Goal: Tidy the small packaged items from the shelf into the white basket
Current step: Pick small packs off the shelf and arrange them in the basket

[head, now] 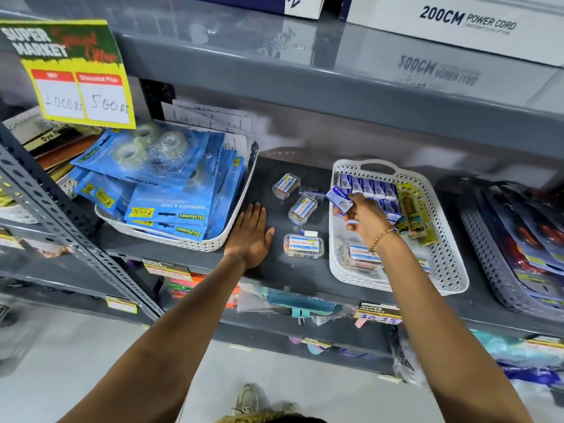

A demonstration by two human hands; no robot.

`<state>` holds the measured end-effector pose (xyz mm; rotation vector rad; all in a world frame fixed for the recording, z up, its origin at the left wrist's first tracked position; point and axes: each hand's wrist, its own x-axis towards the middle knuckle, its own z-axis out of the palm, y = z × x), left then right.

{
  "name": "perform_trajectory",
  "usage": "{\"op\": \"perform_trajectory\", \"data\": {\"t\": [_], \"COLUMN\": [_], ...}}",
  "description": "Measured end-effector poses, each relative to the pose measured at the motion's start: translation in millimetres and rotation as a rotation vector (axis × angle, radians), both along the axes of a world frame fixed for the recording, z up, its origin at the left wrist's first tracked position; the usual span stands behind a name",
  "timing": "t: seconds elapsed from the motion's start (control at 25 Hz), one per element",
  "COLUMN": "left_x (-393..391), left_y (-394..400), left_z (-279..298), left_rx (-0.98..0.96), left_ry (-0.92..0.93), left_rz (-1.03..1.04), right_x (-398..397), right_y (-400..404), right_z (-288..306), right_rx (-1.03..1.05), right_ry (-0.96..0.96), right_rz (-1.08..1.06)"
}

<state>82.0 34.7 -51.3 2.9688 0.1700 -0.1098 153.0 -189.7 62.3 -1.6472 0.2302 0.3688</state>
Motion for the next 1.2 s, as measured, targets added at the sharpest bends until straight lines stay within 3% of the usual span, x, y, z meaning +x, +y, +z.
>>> {"op": "perform_trajectory", "data": {"t": [0.32,0.4,0.48,0.56,0.8,1.0,1.12,1.2], "left_x": [1,0,-1,-1,-1,-1,-2,-2], "left_y": [0,0,1,2,2,2,1,1], "left_z": [0,-1,-2,-4,-4,-4,-2,0], "left_rx": [0.007,-0.006,-0.014,-0.016,-0.022,-0.022,-0.029,-0.019], "left_ry": [0.014,-0.004,-0.022,-0.033,-0.036,-0.045,-0.056,-0.056], "left_rz": [-0.009,-0.013,-0.018,-0.017,-0.008,-0.011,-0.012,-0.005], "right_x": [29,40,46,45,44,38,29,20], "right_y": [-49,-43,-35,-26,-8,-10,1,20], "right_z": [0,4,3,1,-11,-9,3,10], "right_rx": [0.231,0.032,-0.518,-0.734,-0.808,-0.901,-1.019,-1.017], "right_ry": [-0.013,0.002,0.008,-0.041,-0.101,-0.162,-0.449,-0.578], "right_rz": [-0.237,-0.28,-0.221,-0.254,-0.334,-0.177,-0.041,0.176]}}
